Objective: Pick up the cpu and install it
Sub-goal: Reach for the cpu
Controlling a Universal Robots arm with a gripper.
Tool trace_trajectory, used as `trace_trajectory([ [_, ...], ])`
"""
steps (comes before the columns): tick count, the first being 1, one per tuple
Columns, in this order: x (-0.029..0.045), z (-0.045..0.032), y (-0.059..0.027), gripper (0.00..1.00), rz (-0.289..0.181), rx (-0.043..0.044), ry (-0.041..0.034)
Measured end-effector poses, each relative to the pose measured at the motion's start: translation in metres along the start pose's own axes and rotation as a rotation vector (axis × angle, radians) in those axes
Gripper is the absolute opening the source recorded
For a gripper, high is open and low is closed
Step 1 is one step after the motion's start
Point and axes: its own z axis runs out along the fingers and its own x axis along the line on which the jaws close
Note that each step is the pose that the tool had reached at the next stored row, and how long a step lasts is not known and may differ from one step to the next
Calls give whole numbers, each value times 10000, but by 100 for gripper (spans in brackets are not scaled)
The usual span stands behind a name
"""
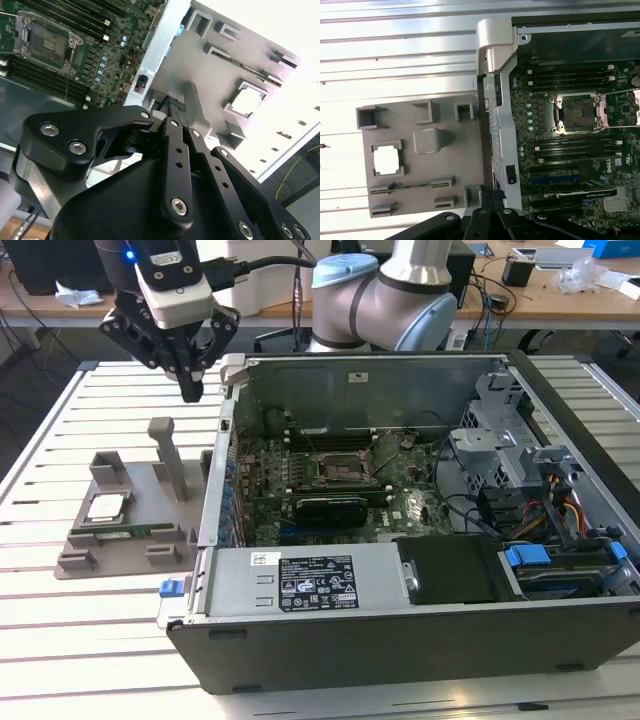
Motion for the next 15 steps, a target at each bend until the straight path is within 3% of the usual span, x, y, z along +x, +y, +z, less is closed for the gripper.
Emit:
trace_trajectory([
  [9, 155, -4, -11, 11, -1, 0, 1],
  [15, 350, -10, -26, 11, -1, 1, 1],
])
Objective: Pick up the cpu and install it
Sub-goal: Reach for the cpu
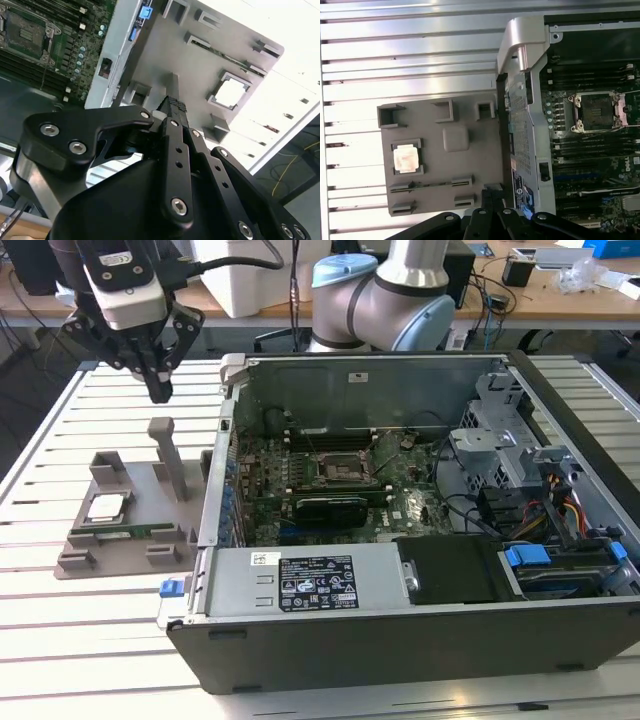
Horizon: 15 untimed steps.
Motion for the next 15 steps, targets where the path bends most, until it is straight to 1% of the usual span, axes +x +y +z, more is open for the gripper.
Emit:
trace_trajectory([
  [1, 48, -1, -3, 11, 1, 0, 0],
  [7, 163, -4, -12, 11, 0, 0, 0],
  [10, 237, -6, -18, 11, 0, 0, 0],
  [15, 323, -8, -24, 11, 1, 0, -1],
])
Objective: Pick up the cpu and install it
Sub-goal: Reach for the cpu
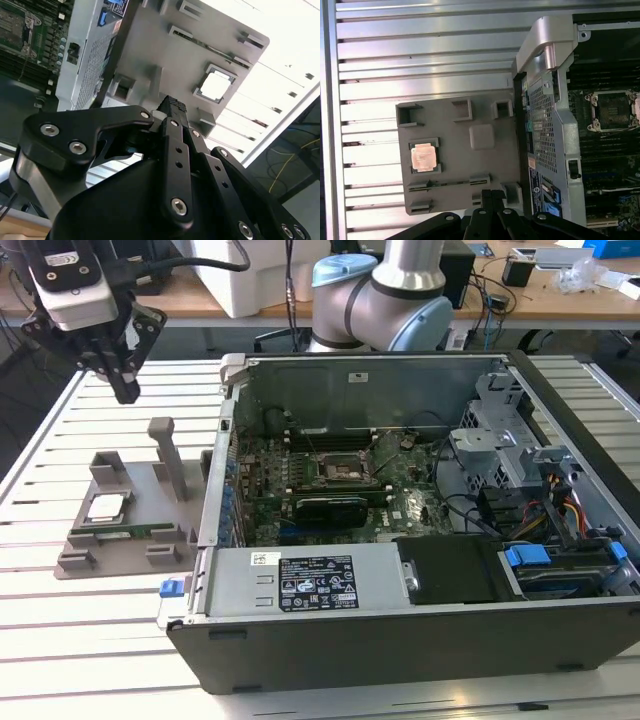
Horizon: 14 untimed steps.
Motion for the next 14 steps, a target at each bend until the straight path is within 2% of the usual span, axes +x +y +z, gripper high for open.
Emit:
trace_trajectory([
  [3, 53, -1, -4, 11, 0, 0, 0],
  [9, 222, -5, -17, 11, 0, 0, 1],
  [13, 297, -6, -22, 11, -1, 0, 0],
  [14, 339, -7, -26, 11, -1, 1, 1],
])
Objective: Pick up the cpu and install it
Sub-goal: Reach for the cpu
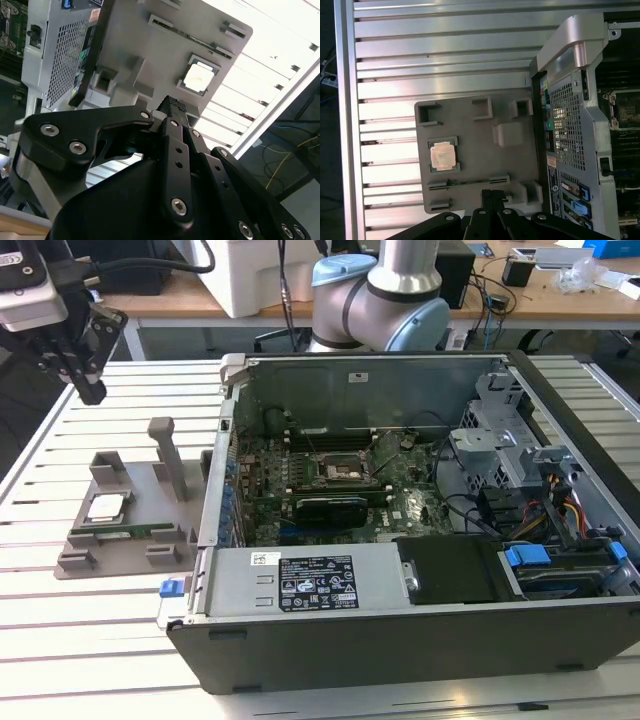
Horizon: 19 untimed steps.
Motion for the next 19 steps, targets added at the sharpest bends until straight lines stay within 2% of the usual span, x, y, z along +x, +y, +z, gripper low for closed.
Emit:
trace_trajectory([
  [2, 81, -1, -6, 11, 1, -1, -1],
  [15, 336, -5, -25, 11, 0, 0, -1],
  [19, 455, -4, -34, 11, 1, 0, -1],
])
